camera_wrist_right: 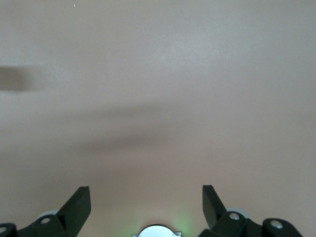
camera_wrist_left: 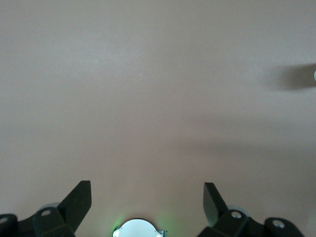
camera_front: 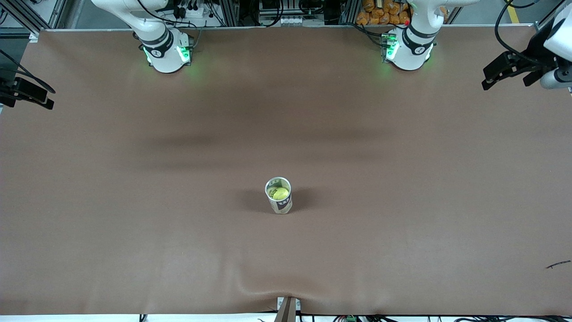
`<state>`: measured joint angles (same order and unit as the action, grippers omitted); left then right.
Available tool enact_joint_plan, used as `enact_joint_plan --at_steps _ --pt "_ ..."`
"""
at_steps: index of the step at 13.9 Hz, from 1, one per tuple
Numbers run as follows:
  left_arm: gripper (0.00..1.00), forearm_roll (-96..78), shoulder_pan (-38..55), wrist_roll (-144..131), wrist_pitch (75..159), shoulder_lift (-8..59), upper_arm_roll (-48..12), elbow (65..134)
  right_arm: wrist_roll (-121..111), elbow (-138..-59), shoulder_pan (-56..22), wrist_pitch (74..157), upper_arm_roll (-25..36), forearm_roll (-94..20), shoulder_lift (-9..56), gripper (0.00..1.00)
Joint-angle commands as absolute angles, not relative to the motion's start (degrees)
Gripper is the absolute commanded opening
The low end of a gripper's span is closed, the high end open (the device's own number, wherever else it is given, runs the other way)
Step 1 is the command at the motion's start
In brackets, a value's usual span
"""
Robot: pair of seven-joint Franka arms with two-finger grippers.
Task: Insert tennis ball vertically with right arm
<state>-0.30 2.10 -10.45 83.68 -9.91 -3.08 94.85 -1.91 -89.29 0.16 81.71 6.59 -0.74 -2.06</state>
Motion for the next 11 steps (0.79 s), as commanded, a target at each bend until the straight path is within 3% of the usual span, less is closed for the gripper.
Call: enact_joint_plan --at_steps 1,11 --pt "1.00 -1.4 1.6 -10.5 84.5 -11.3 -2.9 96.4 -2.7 -89.1 0.4 81.7 6.7 -0.7 -2.1 1.00" --pt "1.00 -1.1 2.0 -10.4 84.1 -9.8 -3.4 94.8 -2.6 -89.2 0.4 81.2 6.7 -0.6 -2.2 1.00"
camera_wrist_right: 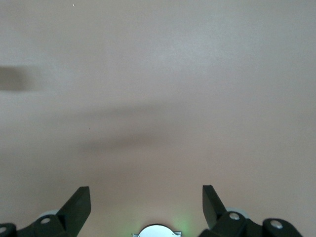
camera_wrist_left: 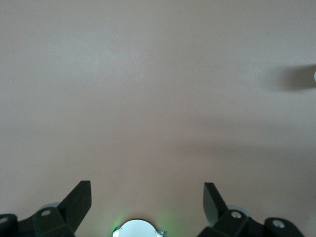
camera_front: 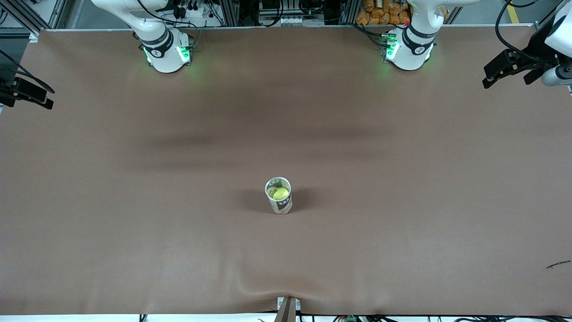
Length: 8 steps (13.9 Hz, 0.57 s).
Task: Insert tennis ball vertically with right arm
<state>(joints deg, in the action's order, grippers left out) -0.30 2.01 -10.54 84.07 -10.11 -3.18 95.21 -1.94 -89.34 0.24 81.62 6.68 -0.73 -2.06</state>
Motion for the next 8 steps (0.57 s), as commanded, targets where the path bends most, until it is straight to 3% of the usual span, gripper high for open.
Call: enact_joint_plan --at_steps 1,8 --pt "1.00 -1.1 1.9 -10.3 84.2 -9.2 -3.4 94.5 -2.6 -89.2 0.4 81.2 6.7 -0.6 -2.2 1.00" --pt "1.00 -1.5 1.6 -11.0 83.8 -7.5 -3.3 91.8 -2.6 -89.3 0.5 81.0 6.8 -0.6 -2.2 1.00"
